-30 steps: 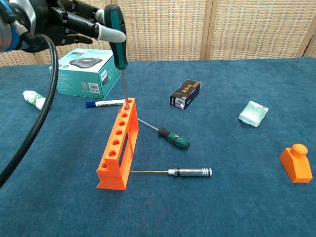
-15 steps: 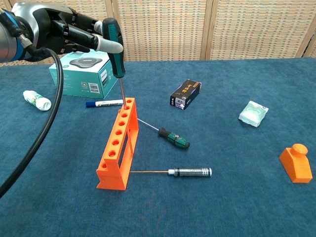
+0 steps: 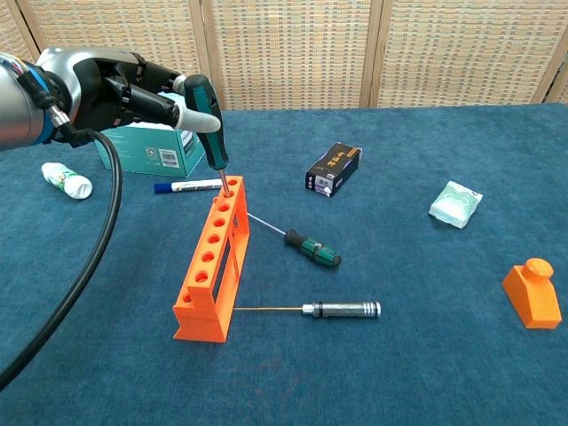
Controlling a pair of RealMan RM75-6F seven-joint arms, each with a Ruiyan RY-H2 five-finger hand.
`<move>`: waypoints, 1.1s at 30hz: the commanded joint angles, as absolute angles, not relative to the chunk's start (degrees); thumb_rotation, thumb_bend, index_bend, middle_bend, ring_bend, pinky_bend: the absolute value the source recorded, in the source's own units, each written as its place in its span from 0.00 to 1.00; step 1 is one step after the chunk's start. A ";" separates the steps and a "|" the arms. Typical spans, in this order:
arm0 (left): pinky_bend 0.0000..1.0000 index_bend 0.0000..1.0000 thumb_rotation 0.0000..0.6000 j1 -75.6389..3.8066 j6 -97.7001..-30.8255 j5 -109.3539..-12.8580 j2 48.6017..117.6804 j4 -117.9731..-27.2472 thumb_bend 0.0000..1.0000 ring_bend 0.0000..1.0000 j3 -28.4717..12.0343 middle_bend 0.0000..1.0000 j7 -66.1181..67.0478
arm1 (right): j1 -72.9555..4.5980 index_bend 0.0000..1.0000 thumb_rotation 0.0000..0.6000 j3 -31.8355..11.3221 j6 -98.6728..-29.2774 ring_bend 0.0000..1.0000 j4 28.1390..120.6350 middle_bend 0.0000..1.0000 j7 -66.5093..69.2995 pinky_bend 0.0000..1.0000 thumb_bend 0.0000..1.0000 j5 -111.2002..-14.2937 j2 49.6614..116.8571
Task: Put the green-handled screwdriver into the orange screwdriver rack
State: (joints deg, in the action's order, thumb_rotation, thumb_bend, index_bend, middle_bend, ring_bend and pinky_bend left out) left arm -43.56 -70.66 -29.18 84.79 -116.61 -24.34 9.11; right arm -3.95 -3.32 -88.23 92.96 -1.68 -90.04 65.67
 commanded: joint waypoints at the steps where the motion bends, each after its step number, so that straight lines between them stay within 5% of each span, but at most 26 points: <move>1: 0.01 0.62 1.00 -43.48 -70.39 -29.29 85.17 -116.04 0.27 0.00 -23.82 0.11 9.05 | -3.94 0.00 1.00 -3.32 -88.22 0.00 92.95 0.00 -1.69 0.00 0.23 -90.04 65.66; 33: 0.00 0.62 1.00 -43.28 -67.42 -28.74 87.41 -110.62 0.27 0.00 -21.85 0.10 9.73 | -3.88 0.00 1.00 -3.49 -88.30 0.00 92.79 0.00 -0.92 0.00 0.23 -89.79 65.52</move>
